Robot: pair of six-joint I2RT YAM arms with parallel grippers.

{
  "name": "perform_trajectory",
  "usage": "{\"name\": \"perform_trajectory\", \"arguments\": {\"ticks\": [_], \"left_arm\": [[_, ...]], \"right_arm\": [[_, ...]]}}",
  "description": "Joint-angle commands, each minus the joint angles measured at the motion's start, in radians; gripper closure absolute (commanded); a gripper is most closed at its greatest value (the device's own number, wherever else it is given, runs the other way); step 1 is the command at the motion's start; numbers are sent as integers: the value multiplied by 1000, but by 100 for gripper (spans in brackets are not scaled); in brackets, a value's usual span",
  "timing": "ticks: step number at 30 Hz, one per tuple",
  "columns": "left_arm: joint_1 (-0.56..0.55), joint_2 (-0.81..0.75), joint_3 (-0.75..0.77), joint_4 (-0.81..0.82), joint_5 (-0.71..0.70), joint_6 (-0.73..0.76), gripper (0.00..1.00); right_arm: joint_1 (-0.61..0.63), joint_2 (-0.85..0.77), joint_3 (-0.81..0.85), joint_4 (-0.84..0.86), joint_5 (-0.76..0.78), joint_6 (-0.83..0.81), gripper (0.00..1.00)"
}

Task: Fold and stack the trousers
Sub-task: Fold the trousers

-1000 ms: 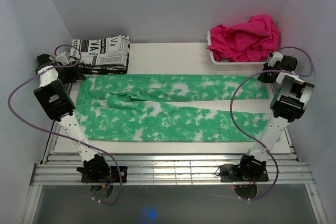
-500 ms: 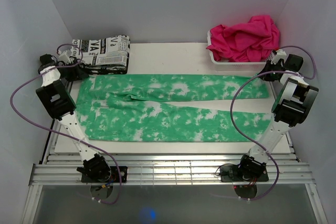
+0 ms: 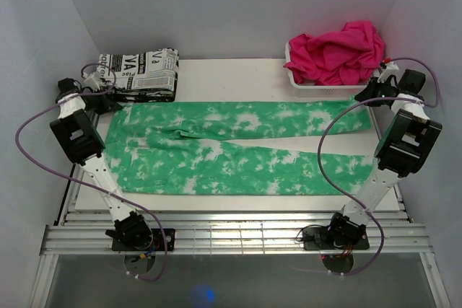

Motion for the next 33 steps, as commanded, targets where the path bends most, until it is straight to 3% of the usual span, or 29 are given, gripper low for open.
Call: {"name": "perform_trajectory", "arguments": {"ticks": [1,10,18,21,23,30,33], "left_arm": [[10,-122,-63,69,70,-6,100],[60,-272,-182,160,194,-29,100],[118,-379,-313,442,300,-127,100],[149,-414,-383,632,343,-222,100],[172,-441,-498,888,367,-358,100],[178,-437,-573,1085,432,-478,100],[184,-451,-632,1273,444,-563,100]], "right_arm": [[-16,-122,85,7,-94,11,92],[-59,-214,186,1,-140,25,92],[-68,-129,374,13,-147,31,92],[-71,-99,399,97,-148,89,92],[-73,-78,425,172,-158,124,92],[-62,-56,360,548,-253,319,92],[-61,-40,340,649,-301,353,92]]}}
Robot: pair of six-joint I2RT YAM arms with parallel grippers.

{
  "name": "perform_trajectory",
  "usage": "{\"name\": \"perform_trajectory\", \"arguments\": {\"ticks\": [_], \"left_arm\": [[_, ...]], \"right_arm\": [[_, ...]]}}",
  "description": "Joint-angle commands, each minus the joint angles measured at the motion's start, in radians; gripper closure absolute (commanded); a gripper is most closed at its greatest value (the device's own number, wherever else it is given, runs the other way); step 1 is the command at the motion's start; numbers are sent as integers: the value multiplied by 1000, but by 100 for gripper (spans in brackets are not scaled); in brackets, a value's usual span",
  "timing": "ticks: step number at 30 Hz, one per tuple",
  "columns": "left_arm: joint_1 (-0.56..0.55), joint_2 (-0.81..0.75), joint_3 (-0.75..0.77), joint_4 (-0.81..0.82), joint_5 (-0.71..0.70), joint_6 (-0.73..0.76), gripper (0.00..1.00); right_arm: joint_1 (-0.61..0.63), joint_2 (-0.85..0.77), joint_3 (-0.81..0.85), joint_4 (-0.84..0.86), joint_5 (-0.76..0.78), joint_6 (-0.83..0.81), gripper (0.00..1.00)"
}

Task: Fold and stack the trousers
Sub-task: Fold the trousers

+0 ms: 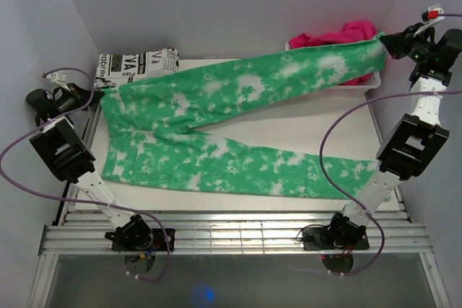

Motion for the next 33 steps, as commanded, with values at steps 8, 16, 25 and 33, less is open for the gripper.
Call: {"name": "perform_trajectory", "arguments": {"ticks": [8,16,25,33], "left_arm": [[62,-44,-27,407,116,-197,100],[104,-102,-120,554,244,-223,100],[188,-62,-213,1319,389,-825,100],[271,-229,-468,1347,590,-671,100]], "right_arm": [[-32,-45,-104,358,-162,167,92],[-101,-218,-371,494,-282,233,92],[-248,-392,-604,722,-477,352,92],[-388,-452,-903,1138,-719,593,92]]}}
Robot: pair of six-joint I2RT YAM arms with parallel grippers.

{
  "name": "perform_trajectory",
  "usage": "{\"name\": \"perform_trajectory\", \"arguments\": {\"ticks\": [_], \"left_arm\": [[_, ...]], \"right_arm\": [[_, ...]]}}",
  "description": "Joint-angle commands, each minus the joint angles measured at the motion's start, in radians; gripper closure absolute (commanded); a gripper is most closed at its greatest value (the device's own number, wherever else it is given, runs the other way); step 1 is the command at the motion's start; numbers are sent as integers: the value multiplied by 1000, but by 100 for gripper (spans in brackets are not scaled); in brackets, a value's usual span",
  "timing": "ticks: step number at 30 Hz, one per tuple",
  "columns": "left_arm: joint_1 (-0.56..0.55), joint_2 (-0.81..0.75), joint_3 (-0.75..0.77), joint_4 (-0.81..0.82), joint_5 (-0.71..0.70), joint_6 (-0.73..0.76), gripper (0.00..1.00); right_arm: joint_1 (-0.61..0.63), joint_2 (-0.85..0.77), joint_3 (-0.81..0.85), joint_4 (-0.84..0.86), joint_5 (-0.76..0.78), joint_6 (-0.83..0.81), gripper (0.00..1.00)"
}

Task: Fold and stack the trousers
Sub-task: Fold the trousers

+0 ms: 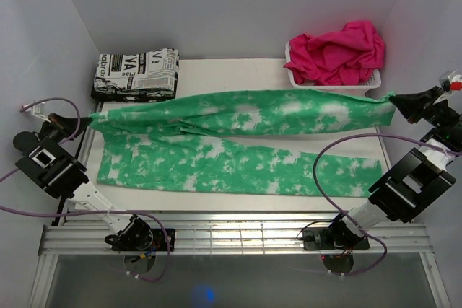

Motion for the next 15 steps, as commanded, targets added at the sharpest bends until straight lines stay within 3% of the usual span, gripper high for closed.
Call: {"name": "perform_trajectory", "arguments": {"ticks": [1,2,12,13,14,15], "left_arm": [[65,-150,-92,403,324,72,100],[97,-164,-132,403,325,83,100],[225,-238,-232,405,327,114,97],[243,-245,-241,406,328,120,91],[251,-259,-250,405,328,129,71],[257,-265,-258,403,327,140,65]], "right_arm": [[-76,17,-133,530,-187,378,92],[-88,45,-151,865,-191,551,92],[-240,94,-202,877,-192,609,92],[-248,87,-210,877,-192,623,88],[-256,78,-228,877,-191,626,67],[-269,58,-237,877,-192,628,54]]}}
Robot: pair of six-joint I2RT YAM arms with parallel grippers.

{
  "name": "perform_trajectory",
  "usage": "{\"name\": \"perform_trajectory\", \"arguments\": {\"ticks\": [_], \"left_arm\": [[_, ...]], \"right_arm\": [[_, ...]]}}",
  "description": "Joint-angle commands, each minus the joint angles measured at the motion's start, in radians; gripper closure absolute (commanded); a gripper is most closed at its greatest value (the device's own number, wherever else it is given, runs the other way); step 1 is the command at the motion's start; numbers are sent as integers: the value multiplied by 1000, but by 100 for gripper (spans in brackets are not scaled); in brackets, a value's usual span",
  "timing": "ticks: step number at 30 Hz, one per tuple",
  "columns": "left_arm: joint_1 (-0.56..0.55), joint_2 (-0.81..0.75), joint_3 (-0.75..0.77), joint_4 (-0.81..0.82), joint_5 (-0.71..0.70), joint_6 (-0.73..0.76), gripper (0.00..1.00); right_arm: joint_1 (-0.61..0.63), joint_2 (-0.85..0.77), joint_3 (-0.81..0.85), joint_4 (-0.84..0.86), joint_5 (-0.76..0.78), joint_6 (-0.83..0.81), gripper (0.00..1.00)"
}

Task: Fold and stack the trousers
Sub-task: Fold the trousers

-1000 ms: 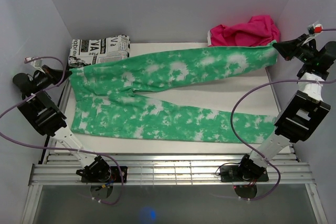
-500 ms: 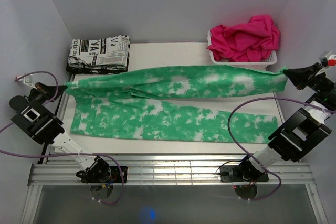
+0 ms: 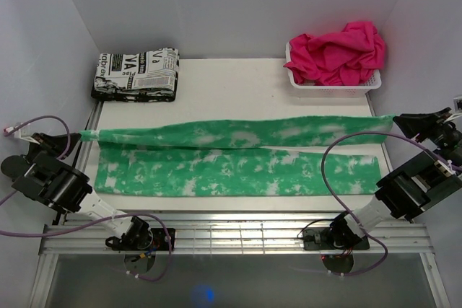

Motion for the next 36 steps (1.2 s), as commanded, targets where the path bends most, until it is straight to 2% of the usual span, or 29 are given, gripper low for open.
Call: {"name": "perform_trajectory", "arguments": {"ticks": [1,2,3,5,6,9,11,13,14,17,21,22,23,24,26,28,29,30,31,32,33,34,35,36], "left_arm": [[57,-78,-27,369,287,48,58],[68,-87,-30,369,288,53,37],[74,-94,-33,367,287,59,25],[95,-108,-41,367,287,73,25],[103,-120,-41,367,285,77,28],[131,-134,-21,366,284,64,30],[137,-142,-7,370,284,47,30],[134,-142,15,370,287,-4,29],[120,-134,58,369,288,-90,30],[76,-82,138,370,293,-271,32],[-7,-42,227,372,293,-405,32],[-56,-33,233,370,294,-433,32],[-84,-15,240,373,294,-456,31],[-111,-3,262,373,293,-507,27],[-196,33,299,373,291,-579,2],[-268,91,360,375,291,-686,2],[-333,131,431,370,291,-803,2],[-354,131,460,370,291,-850,2],[-377,139,491,369,291,-896,2],[-397,151,525,366,291,-939,2],[-432,157,558,364,291,-1011,2],[-444,166,639,364,293,-1042,2],[-454,178,690,364,291,-1080,2],[-464,226,754,366,291,-1128,2]], "right_arm": [[-114,-23,-45,487,-158,117,46],[-121,-30,-53,485,-158,117,40],[-138,-38,-61,487,-158,120,39],[-160,-41,-62,487,-158,124,45],[-185,-40,-59,487,-156,127,55],[-233,-30,-38,487,-158,144,60],[-241,-18,-13,488,-158,175,52],[-235,-7,23,487,-159,228,48],[-224,-7,31,492,-161,247,44],[-145,-20,37,492,-162,337,41],[77,-14,33,492,-159,481,37],[118,2,34,492,-159,520,36],[154,22,42,490,-159,608,36],[222,63,60,490,-158,645,36],[276,100,89,489,-156,725,36],[346,144,169,489,-156,774,34],[416,224,371,489,-129,972,28],[417,224,373,489,-129,974,28],[431,250,436,489,-110,1045,27],[464,299,565,487,-83,1149,27],[483,303,603,470,-77,1115,26],[498,292,622,308,-79,1023,20],[523,280,635,251,-51,959,3],[531,281,671,213,-32,910,10]]}}
